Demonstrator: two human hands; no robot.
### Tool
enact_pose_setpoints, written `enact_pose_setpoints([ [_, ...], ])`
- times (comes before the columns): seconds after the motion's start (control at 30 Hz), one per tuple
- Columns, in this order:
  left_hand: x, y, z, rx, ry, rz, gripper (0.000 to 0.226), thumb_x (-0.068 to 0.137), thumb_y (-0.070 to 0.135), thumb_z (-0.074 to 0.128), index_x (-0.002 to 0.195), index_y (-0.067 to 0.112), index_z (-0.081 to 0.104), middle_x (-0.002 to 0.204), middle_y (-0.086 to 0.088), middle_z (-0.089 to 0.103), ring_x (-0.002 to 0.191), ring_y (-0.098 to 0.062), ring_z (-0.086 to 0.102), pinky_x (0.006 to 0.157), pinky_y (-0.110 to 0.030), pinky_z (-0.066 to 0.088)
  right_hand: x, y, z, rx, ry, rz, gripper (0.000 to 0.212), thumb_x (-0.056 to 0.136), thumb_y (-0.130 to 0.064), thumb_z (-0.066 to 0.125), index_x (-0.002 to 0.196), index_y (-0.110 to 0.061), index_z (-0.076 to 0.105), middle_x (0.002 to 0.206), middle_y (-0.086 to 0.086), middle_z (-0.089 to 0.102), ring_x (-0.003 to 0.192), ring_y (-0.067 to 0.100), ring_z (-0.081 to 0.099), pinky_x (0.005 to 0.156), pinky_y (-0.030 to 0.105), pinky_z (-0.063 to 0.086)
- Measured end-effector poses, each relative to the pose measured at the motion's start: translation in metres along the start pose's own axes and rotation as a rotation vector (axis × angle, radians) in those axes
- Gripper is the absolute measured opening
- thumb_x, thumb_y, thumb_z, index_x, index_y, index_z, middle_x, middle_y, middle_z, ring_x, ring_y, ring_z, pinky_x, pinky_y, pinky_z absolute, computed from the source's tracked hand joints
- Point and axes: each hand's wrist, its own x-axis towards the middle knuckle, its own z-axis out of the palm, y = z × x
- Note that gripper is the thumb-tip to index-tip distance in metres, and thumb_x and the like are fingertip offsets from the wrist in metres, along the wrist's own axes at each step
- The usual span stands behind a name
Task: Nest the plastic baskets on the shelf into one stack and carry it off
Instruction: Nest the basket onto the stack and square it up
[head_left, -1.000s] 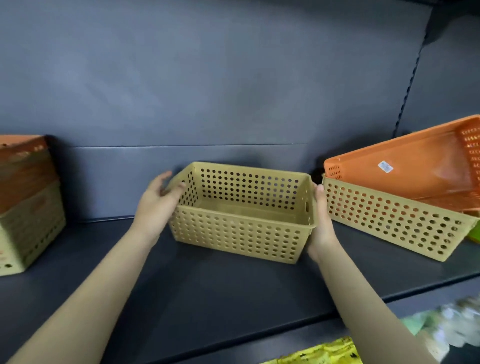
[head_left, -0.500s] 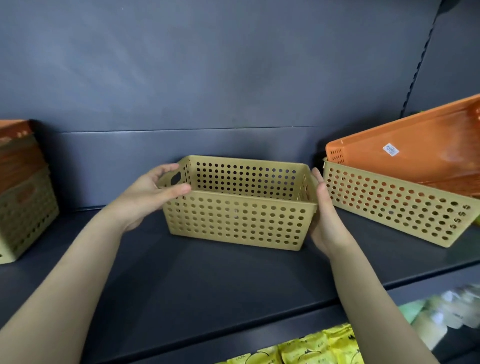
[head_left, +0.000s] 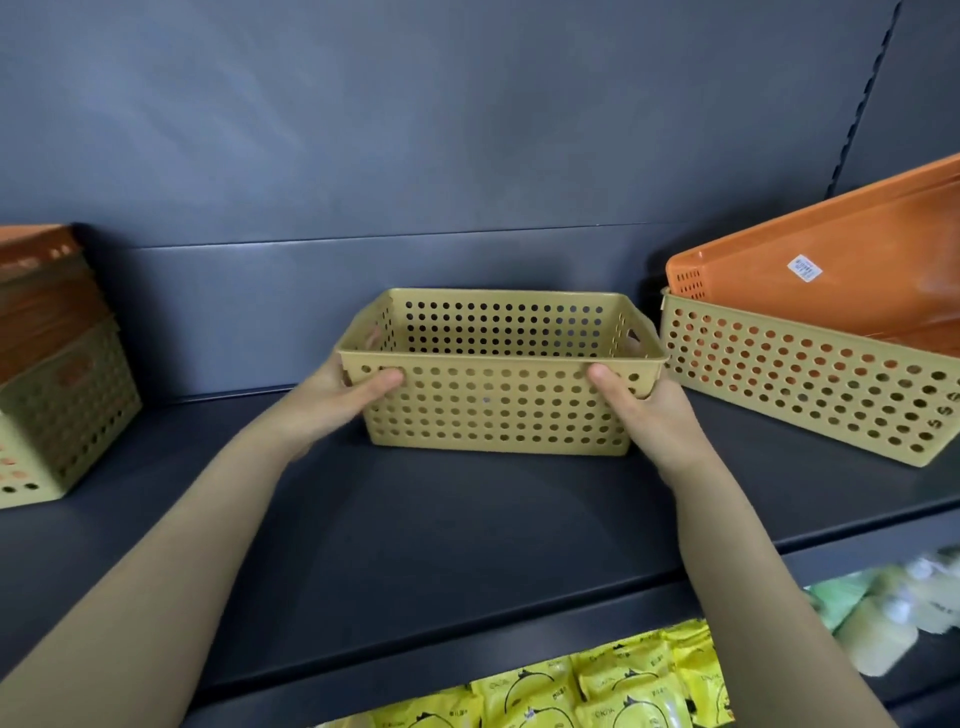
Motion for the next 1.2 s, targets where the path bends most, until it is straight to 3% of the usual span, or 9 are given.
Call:
enact_pose_setpoints([
  [0.07, -0.001, 0.003, 0.006, -0.010, -0.002, 0.050, 0.126, 0.050, 0.083, 0.073, 0.155, 0.031, 0.027, 0.157, 0.013, 0.039, 0.139, -0.010, 0.045, 0.113, -0.040, 0.040, -0.003, -0.003, 0.000, -0.008, 0.064, -0.012, 0.077, 0.078, -0.058, 0.070, 0.144, -0.027, 0.044, 0.117, -0.013, 0.066, 0.114, 0.011, 0.061, 0.103, 0.037, 0.047],
  [0.13, -0.006, 0.010, 0.008, 0.016, -0.010, 0.068, 0.102, 0.059, 0.073, 0.076, 0.145, 0.025, 0.046, 0.136, 0.011, 0.063, 0.123, -0.006, 0.060, 0.102, -0.030, 0.051, -0.008, -0.010, 0.002, -0.021, 0.121, -0.013, 0.079, 0.073, -0.065, 0.070, 0.139, -0.029, 0.047, 0.113, -0.016, 0.065, 0.112, 0.014, 0.062, 0.104, 0.043, 0.048],
  [0.23, -0.013, 0.019, 0.003, 0.038, 0.066, 0.099, 0.060, 0.081, 0.042, 0.074, 0.133, 0.018, 0.057, 0.116, 0.010, 0.073, 0.101, 0.003, 0.069, 0.091, -0.023, 0.056, -0.020, -0.025, 0.007, -0.010, 0.179, -0.035, 0.076, 0.060, -0.076, 0.070, 0.124, -0.039, 0.051, 0.113, -0.015, 0.067, 0.111, 0.013, 0.064, 0.100, 0.046, 0.050],
  [0.37, -0.036, 0.046, -0.035, 0.009, 0.260, 0.173, 0.028, 0.088, 0.044, 0.069, 0.112, 0.032, 0.060, 0.106, 0.016, 0.072, 0.085, 0.011, 0.069, 0.075, -0.018, 0.055, -0.040, -0.070, 0.027, 0.034, 0.129, -0.142, 0.054, 0.077, -0.042, 0.080, 0.123, -0.031, 0.053, 0.111, -0.014, 0.069, 0.098, -0.003, 0.067, 0.088, 0.027, 0.056],
  [0.5, -0.069, 0.081, -0.100, 0.032, 0.367, 0.243, 0.066, 0.070, 0.073, 0.066, 0.120, 0.029, 0.063, 0.111, 0.011, 0.075, 0.102, -0.007, 0.071, 0.095, -0.037, 0.055, -0.058, -0.128, 0.067, 0.062, 0.146, -0.244, 0.055, 0.079, -0.036, 0.080, 0.127, -0.026, 0.055, 0.109, -0.015, 0.070, 0.096, -0.006, 0.068, 0.081, 0.019, 0.056],
  [0.63, -0.111, 0.103, -0.168, 0.162, 0.464, 0.310, 0.047, 0.084, 0.068, 0.058, 0.115, 0.034, 0.061, 0.106, 0.018, 0.069, 0.102, -0.006, 0.067, 0.088, -0.026, 0.050, -0.075, -0.176, 0.120, 0.140, 0.136, -0.309, 0.052, 0.076, -0.039, 0.081, 0.120, -0.027, 0.057, 0.113, -0.009, 0.072, 0.103, 0.005, 0.069, 0.090, 0.034, 0.057],
  [0.93, -0.195, 0.094, -0.324, 0.362, 0.580, 0.374, 0.054, 0.090, 0.063, 0.050, 0.129, 0.025, 0.055, 0.104, 0.021, 0.064, 0.090, 0.008, 0.059, 0.067, -0.016, 0.042, -0.105, -0.261, 0.250, 0.248, -0.008, -0.396, 0.059, 0.078, -0.036, 0.080, 0.129, -0.027, 0.050, 0.123, -0.010, 0.067, 0.107, 0.006, 0.068, 0.075, 0.020, 0.056],
  [1.1, -0.223, 0.070, -0.387, 0.336, 0.628, 0.356, 0.072, 0.077, 0.079, 0.052, 0.127, 0.027, 0.056, 0.113, 0.014, 0.069, 0.101, -0.005, 0.066, 0.077, -0.024, 0.049, -0.104, -0.291, 0.309, 0.231, -0.093, -0.425, 0.069, 0.071, -0.047, 0.083, 0.130, -0.031, 0.050, 0.125, -0.010, 0.067, 0.111, 0.010, 0.067, 0.082, 0.029, 0.059],
  [1.2, -0.230, 0.057, -0.416, 0.319, 0.639, 0.319, 0.066, 0.081, 0.074, 0.055, 0.127, 0.026, 0.057, 0.115, 0.009, 0.070, 0.101, -0.008, 0.067, 0.081, -0.029, 0.052, -0.099, -0.302, 0.339, 0.206, -0.133, -0.438, 0.071, 0.072, -0.046, 0.082, 0.133, -0.031, 0.048, 0.128, -0.010, 0.065, 0.114, 0.009, 0.064, 0.078, 0.022, 0.057],
])
